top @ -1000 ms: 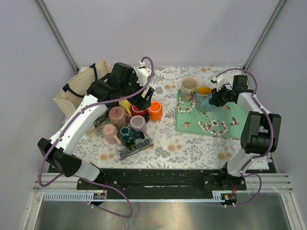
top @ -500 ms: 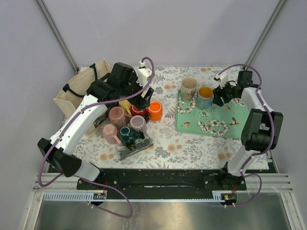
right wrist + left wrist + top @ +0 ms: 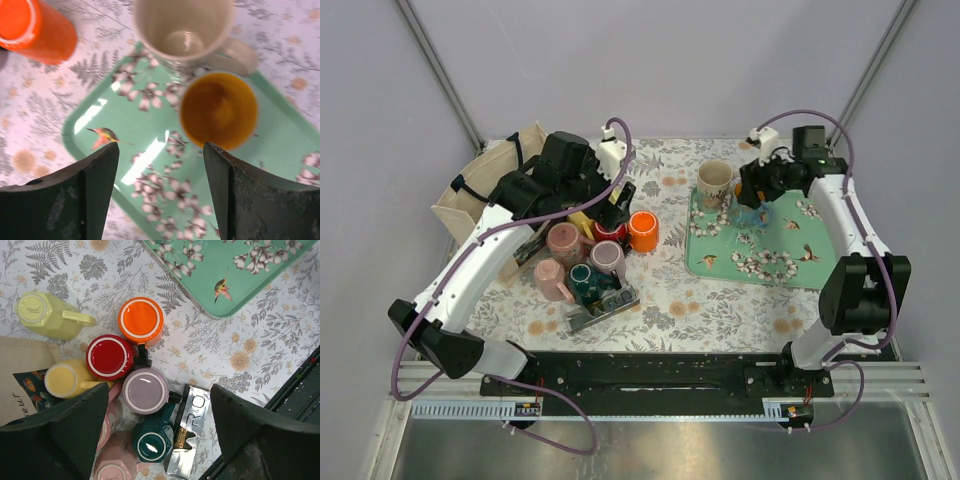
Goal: Turn the mug right side up
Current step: Place the cup on the tray.
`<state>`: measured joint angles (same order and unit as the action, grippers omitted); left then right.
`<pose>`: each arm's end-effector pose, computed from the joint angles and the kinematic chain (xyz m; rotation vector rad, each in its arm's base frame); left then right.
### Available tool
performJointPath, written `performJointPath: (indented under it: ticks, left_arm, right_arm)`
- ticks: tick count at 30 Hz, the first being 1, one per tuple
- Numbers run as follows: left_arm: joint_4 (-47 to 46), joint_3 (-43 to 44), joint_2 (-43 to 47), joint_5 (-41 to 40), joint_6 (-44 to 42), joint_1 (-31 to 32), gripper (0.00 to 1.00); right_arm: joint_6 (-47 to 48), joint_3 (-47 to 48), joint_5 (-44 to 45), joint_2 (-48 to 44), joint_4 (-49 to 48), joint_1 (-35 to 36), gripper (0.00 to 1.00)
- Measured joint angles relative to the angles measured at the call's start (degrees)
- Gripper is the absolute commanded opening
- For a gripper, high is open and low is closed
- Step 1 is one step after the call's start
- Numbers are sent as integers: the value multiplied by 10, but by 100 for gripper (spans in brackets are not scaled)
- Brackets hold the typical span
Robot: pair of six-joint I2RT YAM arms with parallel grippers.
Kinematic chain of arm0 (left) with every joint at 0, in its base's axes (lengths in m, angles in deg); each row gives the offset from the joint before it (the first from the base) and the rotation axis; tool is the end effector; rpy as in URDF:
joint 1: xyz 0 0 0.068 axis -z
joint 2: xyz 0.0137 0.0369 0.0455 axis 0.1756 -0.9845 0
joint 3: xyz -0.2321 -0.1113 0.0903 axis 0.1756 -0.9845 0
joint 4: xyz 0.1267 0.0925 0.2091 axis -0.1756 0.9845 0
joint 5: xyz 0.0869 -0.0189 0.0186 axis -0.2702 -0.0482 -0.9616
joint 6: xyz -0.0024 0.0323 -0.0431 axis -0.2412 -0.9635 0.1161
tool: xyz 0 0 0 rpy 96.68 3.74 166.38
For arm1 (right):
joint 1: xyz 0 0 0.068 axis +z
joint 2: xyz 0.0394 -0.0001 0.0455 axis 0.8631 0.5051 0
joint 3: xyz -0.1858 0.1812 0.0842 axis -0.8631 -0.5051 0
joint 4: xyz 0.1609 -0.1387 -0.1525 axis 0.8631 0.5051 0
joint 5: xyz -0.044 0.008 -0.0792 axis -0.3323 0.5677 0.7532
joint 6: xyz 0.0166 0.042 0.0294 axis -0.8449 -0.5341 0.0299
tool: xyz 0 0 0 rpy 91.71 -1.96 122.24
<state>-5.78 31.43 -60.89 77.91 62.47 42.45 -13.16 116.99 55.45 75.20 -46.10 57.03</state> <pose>0.2386 -0.1604 0.4176 0.9236 2.0890 -0.4678 0.3551 0.0025 0.3162 -0.8449 2.1598 0.3720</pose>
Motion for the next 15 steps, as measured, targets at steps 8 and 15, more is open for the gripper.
performJointPath:
  ticks: [8,15]
  left_arm:
    - [-2,-20,6,-21,18,-5,94]
    - [-2,-35,14,-25,18,-12,94]
  right_arm:
    - [-240,57,121,58,-17,79,72]
    - [-309,84,179,118,-28,76,64]
